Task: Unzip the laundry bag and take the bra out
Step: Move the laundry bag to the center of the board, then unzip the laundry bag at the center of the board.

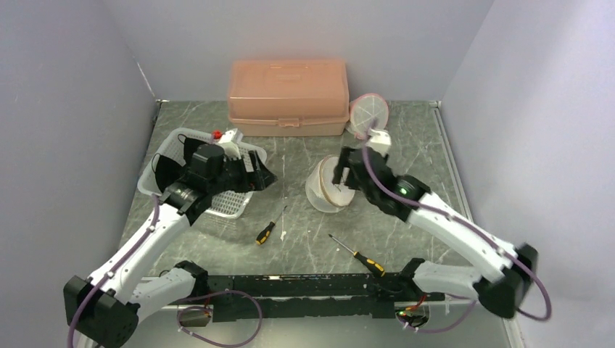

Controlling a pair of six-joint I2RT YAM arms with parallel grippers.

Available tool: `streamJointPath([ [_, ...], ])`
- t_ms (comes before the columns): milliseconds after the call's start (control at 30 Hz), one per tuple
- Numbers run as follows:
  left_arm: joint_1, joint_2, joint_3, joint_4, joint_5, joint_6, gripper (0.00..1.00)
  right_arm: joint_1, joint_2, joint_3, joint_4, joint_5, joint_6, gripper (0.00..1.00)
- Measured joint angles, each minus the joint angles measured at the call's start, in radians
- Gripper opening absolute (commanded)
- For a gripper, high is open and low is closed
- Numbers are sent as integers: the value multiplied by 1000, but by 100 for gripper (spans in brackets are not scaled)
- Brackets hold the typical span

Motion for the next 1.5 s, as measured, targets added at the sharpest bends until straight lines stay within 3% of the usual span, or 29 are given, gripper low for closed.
streamJointPath([
  [100, -79, 50, -27, 90, 18, -52, 89, -56, -216, -208, 113, -1, 6, 78],
  [267, -323, 259, 44, 175, -68, -119, 89, -116, -554, -550, 236, 31, 68, 77],
  [467, -444, 496, 226, 146, -252, -214, 82, -130, -648, -627, 278, 58, 84, 76],
  [667, -449, 578, 327, 113, -346, -268, 73, -136, -605, -607, 272, 64, 83, 74],
  [1100, -455, 637, 369, 64, -377, -283, 4, -165, -600, -608, 274, 43, 63, 75],
  [1300, -426, 604, 317, 106, -336, -271, 3, -278, -562, -608, 317, -185, 5, 77],
  [1500, -286, 459, 132, 246, -172, -299, 3, -443, -551, -620, 458, -533, 10, 75],
])
